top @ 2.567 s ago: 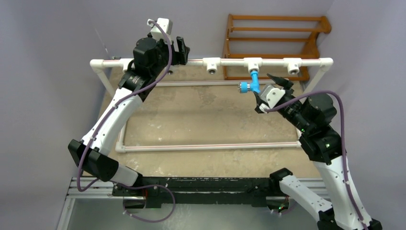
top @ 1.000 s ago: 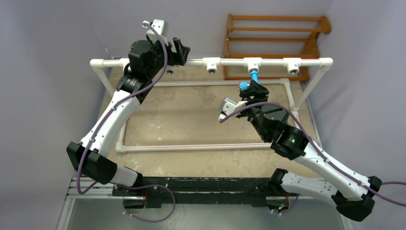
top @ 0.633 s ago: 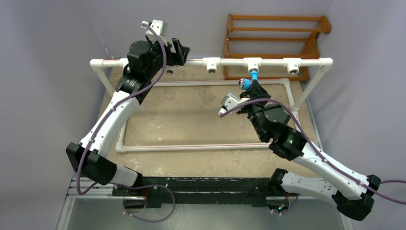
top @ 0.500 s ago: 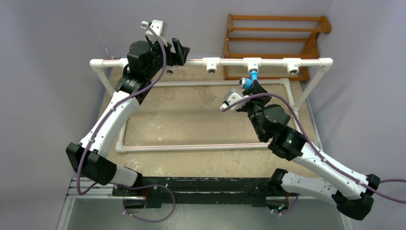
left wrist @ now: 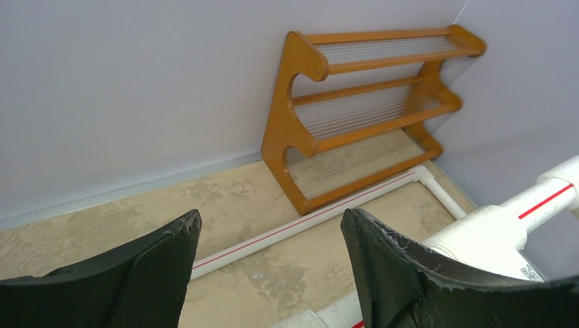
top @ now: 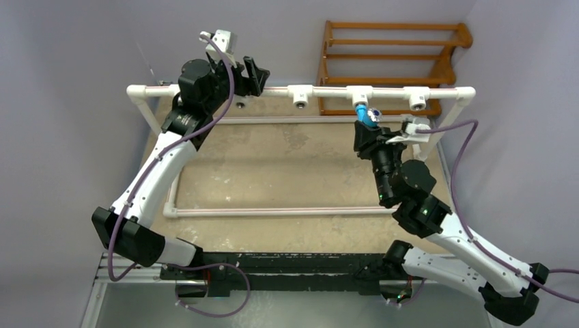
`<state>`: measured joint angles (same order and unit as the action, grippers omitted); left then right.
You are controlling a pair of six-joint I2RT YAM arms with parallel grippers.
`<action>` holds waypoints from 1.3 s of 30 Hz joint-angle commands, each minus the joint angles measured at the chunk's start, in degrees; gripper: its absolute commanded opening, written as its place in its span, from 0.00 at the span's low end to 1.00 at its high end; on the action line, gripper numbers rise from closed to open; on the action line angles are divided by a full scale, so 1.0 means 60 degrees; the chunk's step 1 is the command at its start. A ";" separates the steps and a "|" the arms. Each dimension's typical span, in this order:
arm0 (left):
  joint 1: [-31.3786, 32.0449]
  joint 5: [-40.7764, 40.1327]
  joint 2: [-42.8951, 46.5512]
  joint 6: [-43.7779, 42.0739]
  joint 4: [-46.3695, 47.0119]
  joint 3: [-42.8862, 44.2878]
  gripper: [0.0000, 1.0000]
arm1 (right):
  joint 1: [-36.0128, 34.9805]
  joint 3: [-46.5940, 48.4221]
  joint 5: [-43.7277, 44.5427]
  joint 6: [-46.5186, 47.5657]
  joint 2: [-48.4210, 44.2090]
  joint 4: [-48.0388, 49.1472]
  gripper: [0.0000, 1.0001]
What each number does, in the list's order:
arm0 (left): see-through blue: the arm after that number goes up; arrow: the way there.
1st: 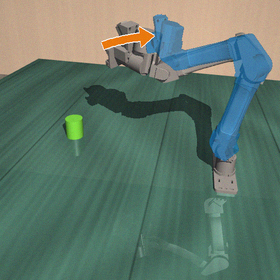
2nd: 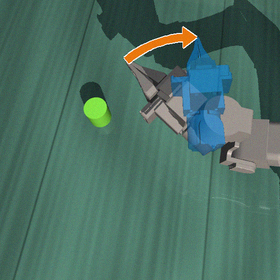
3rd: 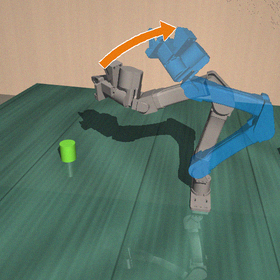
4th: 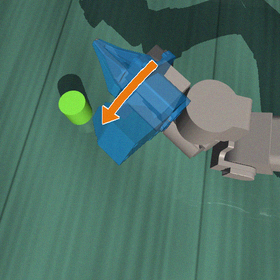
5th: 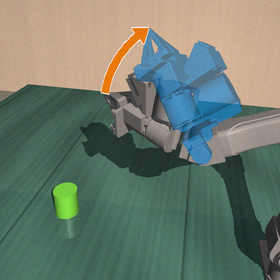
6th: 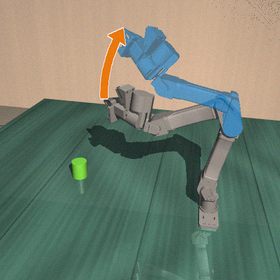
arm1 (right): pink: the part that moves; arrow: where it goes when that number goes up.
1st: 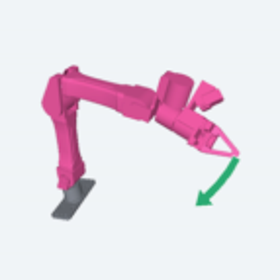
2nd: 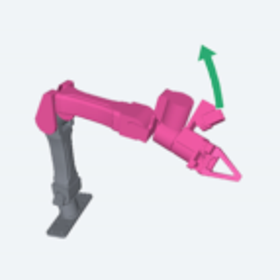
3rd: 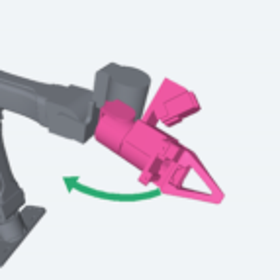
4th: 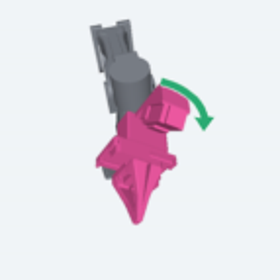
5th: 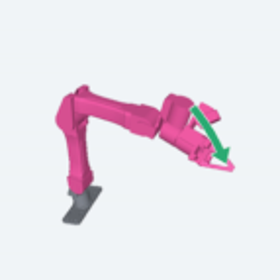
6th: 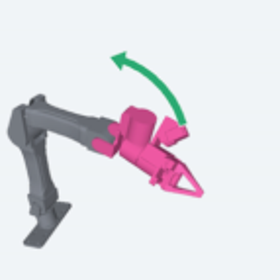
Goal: Install the water faucets
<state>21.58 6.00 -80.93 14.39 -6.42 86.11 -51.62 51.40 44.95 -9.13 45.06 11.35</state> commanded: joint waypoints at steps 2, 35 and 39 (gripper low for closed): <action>-0.0272 -0.0049 -0.0290 0.0135 -0.2026 -0.0611 0.75 | -0.0172 -0.0681 -0.0152 -0.6221 0.0064 -0.0624 0.00; -0.0413 -0.0262 0.0114 -0.0030 -0.1986 -0.0735 0.75 | 0.2654 -0.3262 -0.5793 -1.4193 0.1401 0.4150 0.43; -0.0447 -0.0188 0.0093 0.0003 -0.1977 -0.0743 0.75 | 0.2655 -0.3403 -0.5287 -1.3586 0.0614 0.3012 0.65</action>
<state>18.37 0.89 -78.26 9.87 -7.46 84.55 -35.62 32.42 13.41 -94.19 51.20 42.41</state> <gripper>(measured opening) 0.749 0.570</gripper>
